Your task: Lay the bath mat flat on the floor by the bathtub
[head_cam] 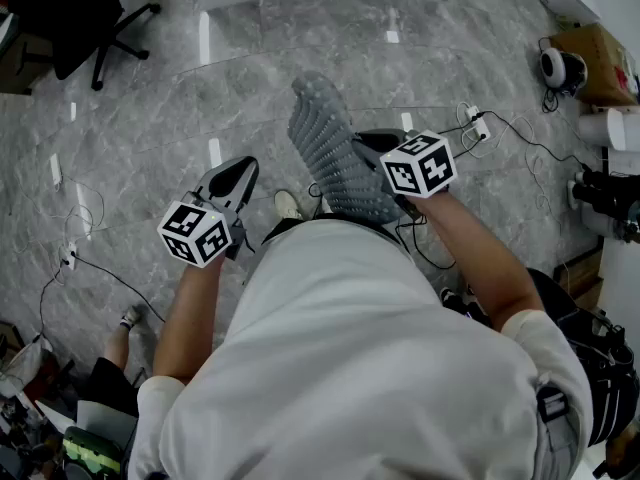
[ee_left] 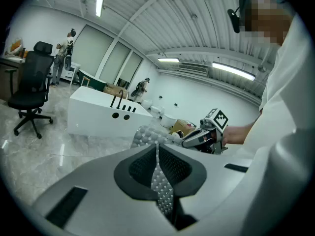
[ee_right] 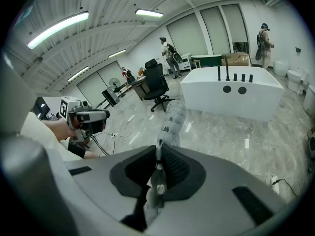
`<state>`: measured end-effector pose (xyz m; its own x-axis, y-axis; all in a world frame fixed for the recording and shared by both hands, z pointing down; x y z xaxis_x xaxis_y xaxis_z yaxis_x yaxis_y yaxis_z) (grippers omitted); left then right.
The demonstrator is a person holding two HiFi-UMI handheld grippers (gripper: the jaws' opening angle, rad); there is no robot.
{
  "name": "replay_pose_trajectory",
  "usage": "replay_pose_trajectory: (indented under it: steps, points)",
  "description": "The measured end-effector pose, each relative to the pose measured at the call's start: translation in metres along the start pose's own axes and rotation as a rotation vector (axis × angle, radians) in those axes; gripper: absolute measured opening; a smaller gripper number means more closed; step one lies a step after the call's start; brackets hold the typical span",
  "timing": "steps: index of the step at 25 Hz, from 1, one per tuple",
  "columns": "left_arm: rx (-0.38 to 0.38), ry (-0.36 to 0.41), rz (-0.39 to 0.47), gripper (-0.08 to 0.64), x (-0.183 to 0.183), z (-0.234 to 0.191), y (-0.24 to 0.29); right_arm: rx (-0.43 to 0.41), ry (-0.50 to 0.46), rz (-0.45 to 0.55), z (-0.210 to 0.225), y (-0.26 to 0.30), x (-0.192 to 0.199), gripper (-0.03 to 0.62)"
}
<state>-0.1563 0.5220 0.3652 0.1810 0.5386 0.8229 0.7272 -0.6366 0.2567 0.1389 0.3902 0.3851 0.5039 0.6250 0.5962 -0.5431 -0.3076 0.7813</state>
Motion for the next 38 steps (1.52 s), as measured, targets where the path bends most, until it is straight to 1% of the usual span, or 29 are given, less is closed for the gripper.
replay_pose_trajectory:
  steps: [3, 7, 12, 15, 19, 24, 27, 30, 35, 38]
  points:
    - [0.033, 0.003, -0.006, 0.029, -0.007, 0.016, 0.026, 0.014, -0.005, -0.013, 0.014, -0.013, 0.013, 0.048]
    - [0.056, 0.022, -0.025, 0.029, -0.016, 0.037, 0.060, 0.017, 0.018, -0.009, 0.040, -0.026, 0.025, 0.048]
    - [0.039, 0.023, 0.001, 0.029, -0.024, 0.049, 0.082, 0.013, 0.040, 0.031, 0.071, -0.028, 0.021, 0.046]
    - [0.020, 0.019, 0.028, 0.029, -0.021, 0.056, 0.087, 0.030, 0.072, 0.056, 0.091, -0.027, 0.021, 0.046]
    - [0.014, -0.007, 0.041, 0.029, -0.025, 0.047, 0.093, 0.056, 0.121, 0.079, 0.120, -0.011, 0.005, 0.046]
    - [0.055, 0.018, 0.026, 0.029, -0.050, 0.016, 0.111, 0.081, 0.143, 0.089, 0.143, 0.016, -0.032, 0.046]
    - [0.083, 0.012, 0.024, 0.029, -0.064, -0.017, 0.123, 0.086, 0.182, 0.085, 0.150, 0.040, -0.053, 0.046]
    - [0.129, 0.005, 0.018, 0.029, -0.080, -0.052, 0.139, 0.095, 0.211, 0.072, 0.158, 0.058, -0.074, 0.046]
    - [0.181, 0.022, -0.013, 0.029, -0.129, -0.118, 0.161, 0.109, 0.240, 0.051, 0.172, 0.098, -0.130, 0.046]
    - [0.193, 0.046, -0.027, 0.029, -0.155, -0.157, 0.166, 0.116, 0.237, 0.040, 0.176, 0.131, -0.170, 0.048]
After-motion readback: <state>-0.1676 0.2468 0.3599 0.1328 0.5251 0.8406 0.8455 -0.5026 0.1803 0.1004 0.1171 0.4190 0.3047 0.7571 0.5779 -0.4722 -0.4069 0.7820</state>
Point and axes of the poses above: the fingertips, and each gripper's own axes: y forward along the fingers, z to its right, x out of its underside, the point moved 10 cm from there along -y, backward along the fingers, and after that the axes turned 14 degrees about x, right-handed, at the moved point
